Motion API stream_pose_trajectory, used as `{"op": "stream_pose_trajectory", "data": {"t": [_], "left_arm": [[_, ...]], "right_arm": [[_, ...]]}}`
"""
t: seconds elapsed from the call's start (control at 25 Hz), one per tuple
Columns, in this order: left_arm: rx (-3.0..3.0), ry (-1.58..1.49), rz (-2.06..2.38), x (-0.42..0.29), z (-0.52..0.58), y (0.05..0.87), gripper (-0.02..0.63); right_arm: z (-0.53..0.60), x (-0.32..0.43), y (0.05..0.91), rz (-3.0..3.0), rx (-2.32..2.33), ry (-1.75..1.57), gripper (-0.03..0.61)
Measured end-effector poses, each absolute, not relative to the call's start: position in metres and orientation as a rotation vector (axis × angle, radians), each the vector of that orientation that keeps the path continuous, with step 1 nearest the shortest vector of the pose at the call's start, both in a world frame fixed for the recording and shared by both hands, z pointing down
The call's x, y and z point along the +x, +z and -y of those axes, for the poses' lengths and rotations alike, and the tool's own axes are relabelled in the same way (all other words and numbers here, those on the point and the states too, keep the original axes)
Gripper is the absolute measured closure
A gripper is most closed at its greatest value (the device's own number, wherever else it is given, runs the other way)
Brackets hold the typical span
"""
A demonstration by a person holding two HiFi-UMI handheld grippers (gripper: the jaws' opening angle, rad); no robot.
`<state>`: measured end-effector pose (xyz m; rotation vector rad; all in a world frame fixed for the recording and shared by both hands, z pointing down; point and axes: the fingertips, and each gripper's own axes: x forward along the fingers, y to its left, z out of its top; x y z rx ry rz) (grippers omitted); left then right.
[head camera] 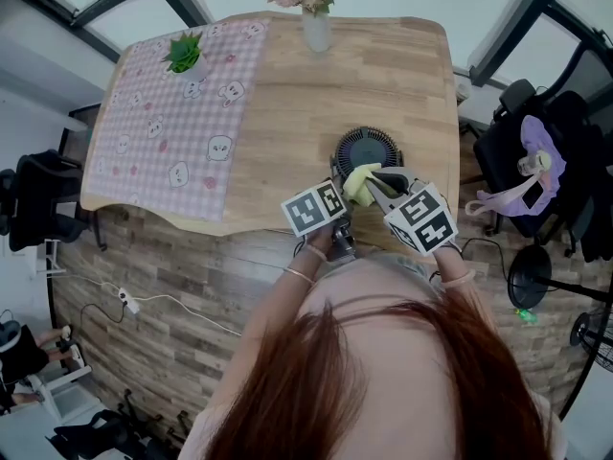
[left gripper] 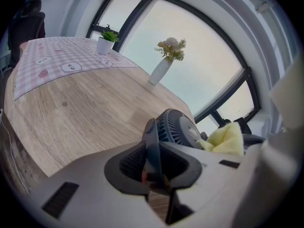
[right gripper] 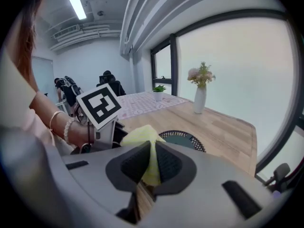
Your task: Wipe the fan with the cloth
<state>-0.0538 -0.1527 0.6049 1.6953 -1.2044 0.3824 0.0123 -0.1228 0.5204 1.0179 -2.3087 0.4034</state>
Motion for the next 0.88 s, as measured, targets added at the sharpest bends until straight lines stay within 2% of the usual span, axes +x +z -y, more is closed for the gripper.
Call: {"op": "stream_pose_trajectory", "data": {"t": [0.36,0.88], "left_arm": [[1.692,0.378,1.199,-0.053,0.152,0.605,0.540],[1.699,0.382,1.202,-0.054,0.153,0.604,0.540]], "right_arm": [[0.110,-0.022,0.560,2.254,0.863,0.403,0.551],[0.105,-0.007,0.571,2.148,0.851,0.389,0.551]]}}
